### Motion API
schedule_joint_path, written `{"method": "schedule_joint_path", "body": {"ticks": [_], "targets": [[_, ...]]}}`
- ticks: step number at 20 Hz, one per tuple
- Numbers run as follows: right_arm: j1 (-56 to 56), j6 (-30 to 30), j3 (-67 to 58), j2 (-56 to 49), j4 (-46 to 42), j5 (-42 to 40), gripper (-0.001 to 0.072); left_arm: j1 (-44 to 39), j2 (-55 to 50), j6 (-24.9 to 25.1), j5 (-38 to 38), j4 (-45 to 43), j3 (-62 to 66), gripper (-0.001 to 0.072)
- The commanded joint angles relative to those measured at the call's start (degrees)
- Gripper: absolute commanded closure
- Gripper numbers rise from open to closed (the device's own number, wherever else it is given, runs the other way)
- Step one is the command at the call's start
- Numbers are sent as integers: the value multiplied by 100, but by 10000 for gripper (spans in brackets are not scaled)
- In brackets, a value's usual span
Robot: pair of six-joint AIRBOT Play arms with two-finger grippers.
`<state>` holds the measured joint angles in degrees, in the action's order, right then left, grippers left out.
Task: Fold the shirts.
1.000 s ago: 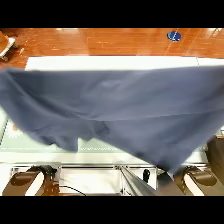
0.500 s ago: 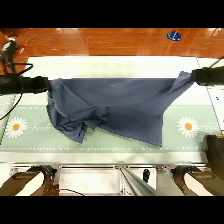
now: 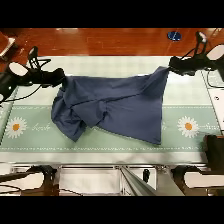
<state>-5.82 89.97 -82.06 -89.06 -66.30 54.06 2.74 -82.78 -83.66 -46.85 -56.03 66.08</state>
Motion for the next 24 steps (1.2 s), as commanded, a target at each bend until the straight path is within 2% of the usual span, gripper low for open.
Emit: {"method": "schedule_joint_path", "body": {"ticks": [1,4,6,8,11,14,18,24], "targets": [[-256,-4,-195,-284,271,455,299,214,-269,293,-1075,-42,382,200],[-949,-249,-247,205,-387,1679,300,892,-162,527,-2562,-927,761,200],[-1357,-474,24,752,-1069,2201,299,1484,87,734,-3110,-933,503,201],[-1707,-501,1128,1722,-1340,1779,299,2039,439,914,-3353,-935,-118,200],[-1906,-501,3401,3331,-903,866,299,2876,970,955,-3077,-678,-1530,201],[-1720,-975,4833,4127,280,872,299,3283,1071,1272,-2688,22,-2465,201],[-1502,-968,5243,4201,975,994,300,3158,1038,1357,-1832,243,-2833,201],[-1506,-833,5243,4201,1316,977,300,2444,409,1985,-1602,520,-2835,202]]}}
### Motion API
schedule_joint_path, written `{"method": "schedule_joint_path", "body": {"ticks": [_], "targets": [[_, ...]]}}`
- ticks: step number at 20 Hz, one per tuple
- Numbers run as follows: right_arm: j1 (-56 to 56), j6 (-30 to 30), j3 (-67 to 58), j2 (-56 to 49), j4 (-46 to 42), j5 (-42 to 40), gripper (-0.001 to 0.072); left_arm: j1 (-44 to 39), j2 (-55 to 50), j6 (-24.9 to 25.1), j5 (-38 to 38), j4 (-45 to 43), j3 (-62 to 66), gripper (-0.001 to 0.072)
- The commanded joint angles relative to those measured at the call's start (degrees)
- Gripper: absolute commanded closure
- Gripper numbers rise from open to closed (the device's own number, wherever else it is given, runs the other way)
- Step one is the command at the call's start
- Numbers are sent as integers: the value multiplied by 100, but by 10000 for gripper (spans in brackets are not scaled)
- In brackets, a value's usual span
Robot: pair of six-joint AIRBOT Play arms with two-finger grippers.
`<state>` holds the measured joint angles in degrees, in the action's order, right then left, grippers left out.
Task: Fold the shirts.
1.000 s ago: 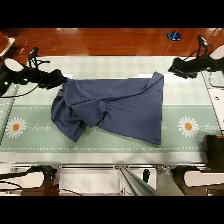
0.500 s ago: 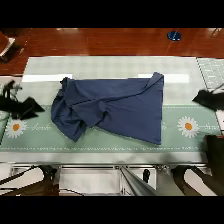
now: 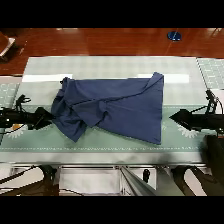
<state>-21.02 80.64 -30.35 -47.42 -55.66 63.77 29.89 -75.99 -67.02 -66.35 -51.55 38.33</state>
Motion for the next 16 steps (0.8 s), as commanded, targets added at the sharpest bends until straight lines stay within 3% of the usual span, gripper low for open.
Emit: {"method": "schedule_joint_path", "body": {"ticks": [1,2,4,8,16], "targets": [[13,105,72,37,269,9,300,-321,-358,343,413,256,-48,204],[13,107,72,37,243,31,301,-350,-413,476,426,531,-46,245],[13,229,72,37,31,44,301,-361,-431,518,437,682,-17,682],[13,944,149,31,-1292,520,301,-361,-428,507,275,675,46,690],[17,623,1008,31,-907,1139,301,-398,-428,507,269,675,46,690]]}}
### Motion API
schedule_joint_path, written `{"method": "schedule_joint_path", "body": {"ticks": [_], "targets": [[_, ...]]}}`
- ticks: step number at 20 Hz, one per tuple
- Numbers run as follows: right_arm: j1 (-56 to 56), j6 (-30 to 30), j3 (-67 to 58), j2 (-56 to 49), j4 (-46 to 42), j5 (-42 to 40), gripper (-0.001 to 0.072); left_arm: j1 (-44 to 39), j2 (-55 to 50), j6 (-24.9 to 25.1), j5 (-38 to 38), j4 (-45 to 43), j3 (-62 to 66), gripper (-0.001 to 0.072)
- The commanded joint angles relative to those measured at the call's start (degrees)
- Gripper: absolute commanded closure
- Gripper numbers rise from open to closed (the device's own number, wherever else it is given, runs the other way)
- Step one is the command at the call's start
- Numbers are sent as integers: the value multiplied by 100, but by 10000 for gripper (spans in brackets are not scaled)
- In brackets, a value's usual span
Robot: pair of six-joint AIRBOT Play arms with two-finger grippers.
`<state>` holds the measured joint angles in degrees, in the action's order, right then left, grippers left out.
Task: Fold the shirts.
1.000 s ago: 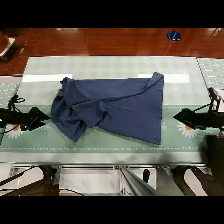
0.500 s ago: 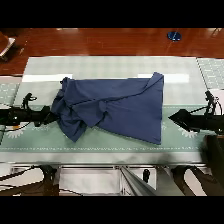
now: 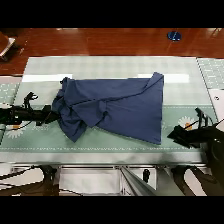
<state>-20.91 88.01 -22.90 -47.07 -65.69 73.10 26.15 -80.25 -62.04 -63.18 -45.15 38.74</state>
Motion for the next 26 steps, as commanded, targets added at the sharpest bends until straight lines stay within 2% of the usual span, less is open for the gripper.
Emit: {"method": "schedule_joint_path", "body": {"ticks": [1,11,16,18,19,20,24,26], "targets": [[7,-173,317,-20,225,170,301,-33,-4,7,-44,37,4,690],[7,-1220,332,-1451,1711,-555,301,-227,-4,-15,-31,44,4,690],[79,-1513,149,-2057,2317,-863,311,-227,-2,-17,-35,44,4,690],[643,-1519,-177,-2345,2315,-922,375,-227,-2,-17,-39,68,4,690],[966,-1521,-398,-2444,2299,-894,471,-227,2,-17,-79,96,4,690],[1268,-1580,-671,-2446,2264,-813,676,-225,24,-15,-140,151,9,690],[1576,-1246,-2396,-2015,1934,-302,682,-205,531,-13,-461,490,625,690],[1561,-1025,-3727,-1799,1486,-127,682,-140,1054,-15,-608,1403,1244,690]]}}
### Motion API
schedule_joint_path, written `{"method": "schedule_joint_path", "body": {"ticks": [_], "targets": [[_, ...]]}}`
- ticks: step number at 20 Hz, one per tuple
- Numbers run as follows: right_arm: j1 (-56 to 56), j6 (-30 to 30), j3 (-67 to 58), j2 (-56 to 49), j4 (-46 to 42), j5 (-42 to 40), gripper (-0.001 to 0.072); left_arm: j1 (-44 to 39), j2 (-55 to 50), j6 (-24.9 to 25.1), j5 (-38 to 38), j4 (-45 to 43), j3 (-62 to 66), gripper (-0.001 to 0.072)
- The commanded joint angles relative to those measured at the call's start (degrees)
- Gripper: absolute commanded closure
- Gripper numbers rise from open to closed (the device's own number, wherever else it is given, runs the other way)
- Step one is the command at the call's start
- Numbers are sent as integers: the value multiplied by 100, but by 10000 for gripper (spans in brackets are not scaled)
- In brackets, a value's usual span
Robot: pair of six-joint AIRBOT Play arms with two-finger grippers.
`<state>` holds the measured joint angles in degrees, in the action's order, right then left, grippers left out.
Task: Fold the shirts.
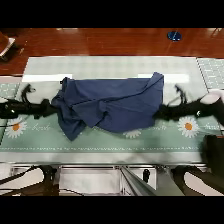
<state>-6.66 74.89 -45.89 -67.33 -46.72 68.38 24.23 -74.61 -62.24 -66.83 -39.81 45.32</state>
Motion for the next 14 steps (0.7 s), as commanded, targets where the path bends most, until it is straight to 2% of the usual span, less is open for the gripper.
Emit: {"method": "schedule_joint_path", "body": {"ticks": [1,3,4,7,9,11,12,14], "targets": [[136,293,-2247,286,-570,466,682,48,824,15,-210,1661,883,690],[136,501,-3901,291,-841,623,682,33,1421,267,-17,2957,1526,690],[136,645,-4730,293,-1051,686,682,50,1700,260,111,3182,1939,690],[136,925,-6841,302,-1864,1204,682,282,2385,236,345,3036,3136,690],[136,1139,-7576,549,-2149,1338,682,627,2820,-129,367,2634,3821,690],[136,1161,-7600,1036,-2380,1126,682,929,3316,-380,533,2085,4319,691],[136,1178,-7600,1279,-2568,1134,682,1054,3545,-555,551,1572,4518,691],[136,1193,-7600,1703,-2874,1255,682,1091,4024,-1165,546,-74,4885,691]]}}
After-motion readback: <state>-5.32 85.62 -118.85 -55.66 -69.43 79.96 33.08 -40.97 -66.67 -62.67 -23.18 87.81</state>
